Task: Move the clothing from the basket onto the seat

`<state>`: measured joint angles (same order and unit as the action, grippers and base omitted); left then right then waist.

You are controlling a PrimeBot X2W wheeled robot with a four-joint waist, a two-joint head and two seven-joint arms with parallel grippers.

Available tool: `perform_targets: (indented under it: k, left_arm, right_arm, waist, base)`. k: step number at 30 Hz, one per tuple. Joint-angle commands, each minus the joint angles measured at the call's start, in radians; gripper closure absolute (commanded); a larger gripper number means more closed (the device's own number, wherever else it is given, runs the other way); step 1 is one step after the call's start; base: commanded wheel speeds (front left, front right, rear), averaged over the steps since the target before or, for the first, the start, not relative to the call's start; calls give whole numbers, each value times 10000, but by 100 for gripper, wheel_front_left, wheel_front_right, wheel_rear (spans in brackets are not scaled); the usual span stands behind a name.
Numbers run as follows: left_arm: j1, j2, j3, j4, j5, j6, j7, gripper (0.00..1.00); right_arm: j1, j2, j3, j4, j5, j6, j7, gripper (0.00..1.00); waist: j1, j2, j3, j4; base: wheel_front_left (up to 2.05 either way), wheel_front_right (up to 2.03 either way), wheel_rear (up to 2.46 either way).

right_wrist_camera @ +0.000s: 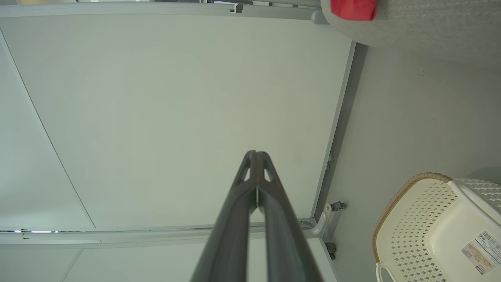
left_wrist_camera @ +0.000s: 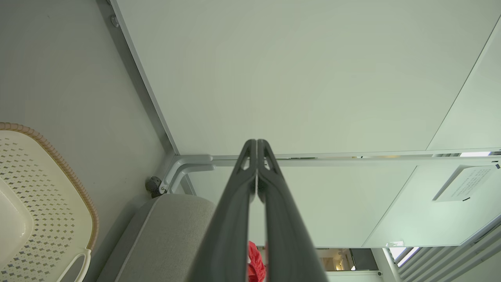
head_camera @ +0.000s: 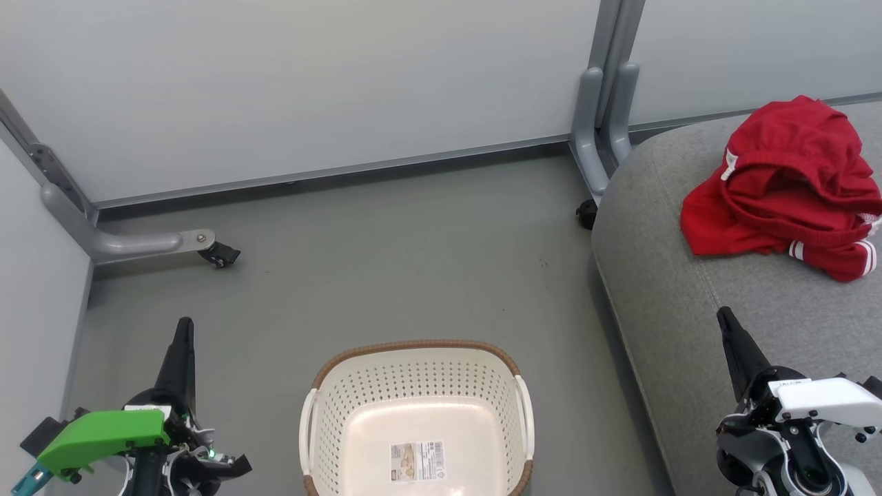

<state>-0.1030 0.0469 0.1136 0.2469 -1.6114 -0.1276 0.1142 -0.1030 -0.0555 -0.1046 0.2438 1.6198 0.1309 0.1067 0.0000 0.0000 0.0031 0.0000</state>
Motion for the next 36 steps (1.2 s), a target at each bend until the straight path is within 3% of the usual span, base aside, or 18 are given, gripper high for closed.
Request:
perform_targets:
  k: [1,36]
  left_arm:
    - [-101,62,27,-26,-30,-62,34,100]
    - [-101,62,25,-26,-31,-62,33,100]
  right_arm:
    - [-84,-23,-30,22,-5,-3,47,100]
    - [-89,6,-67,26,-47,-3,75,100]
  waist:
    - [0,0,0,0]
    - [0,0,0,0]
  base:
    - [0,0,0]
    - [0,0,0]
